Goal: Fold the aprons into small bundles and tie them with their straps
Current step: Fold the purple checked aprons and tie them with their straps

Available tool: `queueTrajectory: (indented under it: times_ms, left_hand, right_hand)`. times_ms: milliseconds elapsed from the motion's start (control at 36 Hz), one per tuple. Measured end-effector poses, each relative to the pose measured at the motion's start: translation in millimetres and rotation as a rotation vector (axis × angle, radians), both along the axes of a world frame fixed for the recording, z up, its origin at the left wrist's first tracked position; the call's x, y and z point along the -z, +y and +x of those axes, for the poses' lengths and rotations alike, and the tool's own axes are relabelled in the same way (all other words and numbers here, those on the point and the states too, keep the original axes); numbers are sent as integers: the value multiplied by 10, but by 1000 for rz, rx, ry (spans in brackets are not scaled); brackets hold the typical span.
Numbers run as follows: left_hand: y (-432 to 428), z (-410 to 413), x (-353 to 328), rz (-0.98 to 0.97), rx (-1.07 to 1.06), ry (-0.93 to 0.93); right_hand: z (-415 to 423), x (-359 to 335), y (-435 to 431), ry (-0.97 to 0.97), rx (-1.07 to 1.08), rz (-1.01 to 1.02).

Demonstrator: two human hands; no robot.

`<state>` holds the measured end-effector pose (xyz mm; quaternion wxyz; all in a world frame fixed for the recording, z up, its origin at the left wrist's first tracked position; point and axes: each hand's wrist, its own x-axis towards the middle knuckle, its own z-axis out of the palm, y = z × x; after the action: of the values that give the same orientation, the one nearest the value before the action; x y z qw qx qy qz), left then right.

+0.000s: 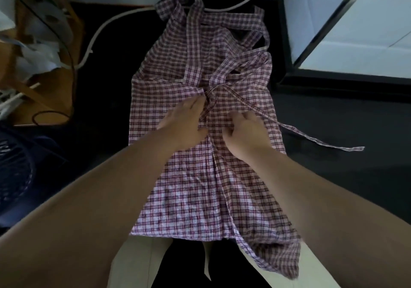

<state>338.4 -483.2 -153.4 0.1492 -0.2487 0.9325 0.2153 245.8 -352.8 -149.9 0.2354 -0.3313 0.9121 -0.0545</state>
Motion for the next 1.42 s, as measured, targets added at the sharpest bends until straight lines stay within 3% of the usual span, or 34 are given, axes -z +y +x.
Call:
queueTrajectory:
  times_ms: [83, 167, 278, 417, 472, 528, 639, 750, 833, 944, 1028, 1111, 1250, 1417]
  left_hand:
    - [-95, -148, 33, -117, 86, -168]
    - [-137, -265, 68, -195, 105, -243]
    - [-273, -402, 138, -235, 59, -199]
    - [-537, -497, 134, -285, -81, -132]
    - [-529, -489, 120, -346, -196, -110]
    - [-428, -421, 93, -395, -296, -35]
    - [-139, -173, 21, -250, -355, 202]
    - [110, 187, 17, -73, -266, 120]
    - [262, 476, 55, 68, -228, -30]
    - [552, 774, -24, 1, -275, -41]
    - [787, 923, -98, -41, -368, 37]
    - [1098, 976, -184, 63, -447, 93]
    - [1572, 914, -208, 186, -500, 8]
    - [1847, 920, -122, 133, -449, -42]
  right_hand:
    - [-92, 7, 8, -56, -64, 219]
    - [-171, 51, -5, -131, -95, 261]
    - [-281, 131, -133, -125, -69, 159]
    - [-461, 49, -247, -218, -62, -134]
    - [-486, 22, -231, -153, -104, -101]
    - [-433, 42, -177, 54, -181, -1]
    - [-275, 34, -166, 259, -90, 125]
    - [-210, -6, -175, -9, 19, 2]
    - [-130, -32, -34, -127, -97, -99]
    - [77, -114, 281, -193, -233, -137]
    - [250, -87, 579, -122, -295, -228]
    - [328, -44, 912, -11, -175, -323]
    - [235, 11, 1380, -59, 45, -269]
    - [282, 50, 1906, -164, 129, -209]
